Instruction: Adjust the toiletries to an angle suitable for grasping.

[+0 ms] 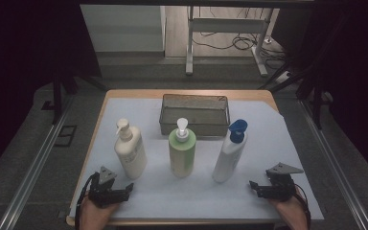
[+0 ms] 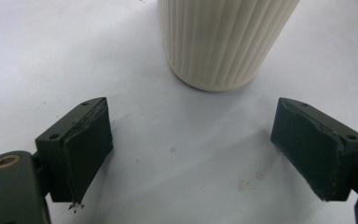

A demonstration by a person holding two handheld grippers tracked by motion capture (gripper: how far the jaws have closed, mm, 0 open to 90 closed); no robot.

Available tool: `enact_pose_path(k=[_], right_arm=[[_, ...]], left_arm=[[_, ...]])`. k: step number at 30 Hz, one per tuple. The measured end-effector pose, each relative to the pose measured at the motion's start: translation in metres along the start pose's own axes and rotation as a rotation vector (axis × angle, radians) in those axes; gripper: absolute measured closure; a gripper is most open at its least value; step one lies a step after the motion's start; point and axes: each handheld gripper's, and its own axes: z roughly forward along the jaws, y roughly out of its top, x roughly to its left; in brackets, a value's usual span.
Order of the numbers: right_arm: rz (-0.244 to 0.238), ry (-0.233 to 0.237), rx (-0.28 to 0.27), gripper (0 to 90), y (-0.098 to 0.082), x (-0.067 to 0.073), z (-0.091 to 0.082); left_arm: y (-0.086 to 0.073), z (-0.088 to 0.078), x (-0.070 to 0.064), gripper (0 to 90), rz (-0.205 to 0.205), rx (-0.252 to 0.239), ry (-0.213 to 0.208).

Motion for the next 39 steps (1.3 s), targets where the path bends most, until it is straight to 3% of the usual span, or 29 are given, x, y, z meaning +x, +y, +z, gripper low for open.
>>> enact_pose_path(k=[10,16,17,21,27,39], right_arm=[[0.023,0.018,0.010,22.4,0.003,0.000,-0.004],[0.031,0.018,-0.002,36.1,0.008,0.000,-0.008],[0.021,0.013,-0.002,42.4,0.009,0.001,-0.009],[0.004,0.013,0.009,49.9,0.011,0.003,-0.009],[-0.003,0.070,-0.016,64.1,0.017,0.004,-0.006],[0.002,0.119,-0.059,82.3,0.026,0.007,-0.003]], left_arm=[[0.000,0.000,0.000,12.1,0.000,0.000,0.000],[0.000,0.000,0.000,12.2,0.000,-0.001,0.000],[0.000,0.000,0.000,12.2,0.000,-0.001,0.000],[0.000,0.000,0.000,12.1,0.000,-0.001,0.000],[0.000,0.000,0.000,12.1,-0.001,-0.001,0.001],[0.000,0.000,0.000,12.1,-0.001,-0.002,0.002]])
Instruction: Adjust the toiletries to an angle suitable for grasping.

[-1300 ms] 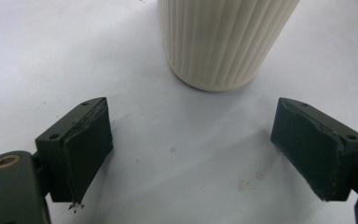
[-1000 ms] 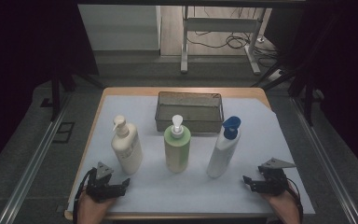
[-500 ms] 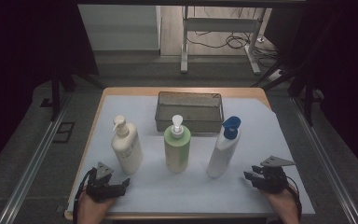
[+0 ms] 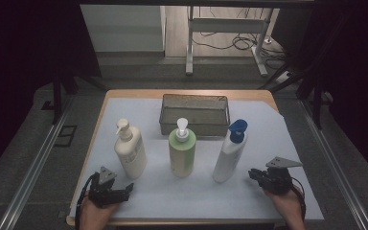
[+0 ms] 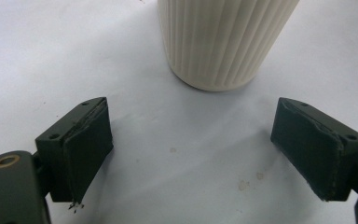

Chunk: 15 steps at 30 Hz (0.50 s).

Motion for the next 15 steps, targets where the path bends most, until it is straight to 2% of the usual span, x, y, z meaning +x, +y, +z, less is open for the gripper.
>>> enact_pose_path(k=[5,15], right_arm=[[-0.005,0.003,-0.014,89.0,0.006,0.003,0.005],[-0.011,0.014,-0.013,89.5,0.016,0.006,0.020]], left_arm=[[0.000,0.000,0.000,12.2,0.000,-0.001,0.000],[0.000,0.000,0.000,12.1,0.000,-0.001,0.001]])
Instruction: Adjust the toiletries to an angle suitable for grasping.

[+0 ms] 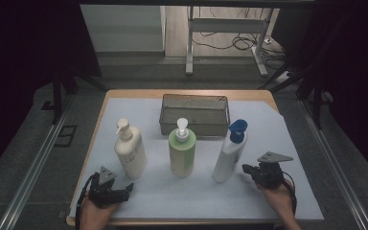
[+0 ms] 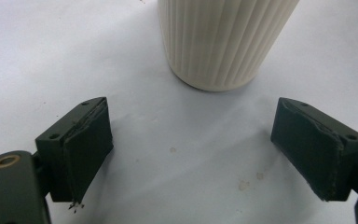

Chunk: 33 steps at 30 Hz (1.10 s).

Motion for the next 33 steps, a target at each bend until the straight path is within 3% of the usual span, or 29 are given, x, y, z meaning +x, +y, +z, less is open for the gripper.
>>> enact_pose_path(k=[9,12,16,20,33], right_arm=[[-0.002,0.020,0.001,89.5,0.006,0.003,0.008],[-0.013,0.002,0.007,89.6,0.007,0.004,0.010],[0.011,0.019,0.003,89.6,0.007,0.001,0.011],[-0.006,0.006,0.008,89.7,0.008,0.004,0.010],[0.005,0.010,0.016,89.6,0.009,0.003,0.015]], left_arm=[[0.000,0.000,0.000,12.1,0.000,0.000,0.000],[0.000,0.000,0.000,12.2,0.000,-0.001,0.000],[0.000,0.000,0.000,12.2,0.000,0.000,0.000],[0.000,0.000,0.000,12.1,0.000,0.000,0.000],[0.000,0.000,0.000,12.1,0.000,-0.001,0.000]])
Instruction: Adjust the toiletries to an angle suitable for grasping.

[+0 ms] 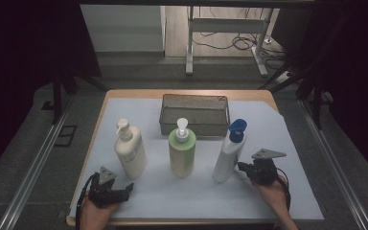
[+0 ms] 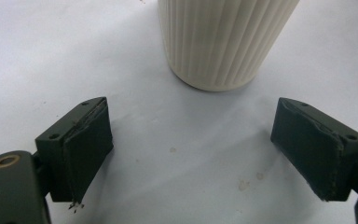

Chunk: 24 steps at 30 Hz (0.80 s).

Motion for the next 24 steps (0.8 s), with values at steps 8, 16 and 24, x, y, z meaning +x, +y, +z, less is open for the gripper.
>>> enact_pose_path(k=[8,16,24], right_arm=[[-0.001,0.007,-0.002,89.6,0.007,0.000,0.008],[0.014,0.018,-0.008,89.6,0.013,-0.002,0.016],[0.018,0.020,-0.006,89.6,0.020,-0.002,0.024]], left_arm=[[0.000,0.000,0.000,12.2,-0.001,0.000,0.000],[0.000,0.000,0.000,12.2,0.000,-0.001,0.000],[0.000,0.000,0.000,12.1,-0.001,-0.001,0.000]])
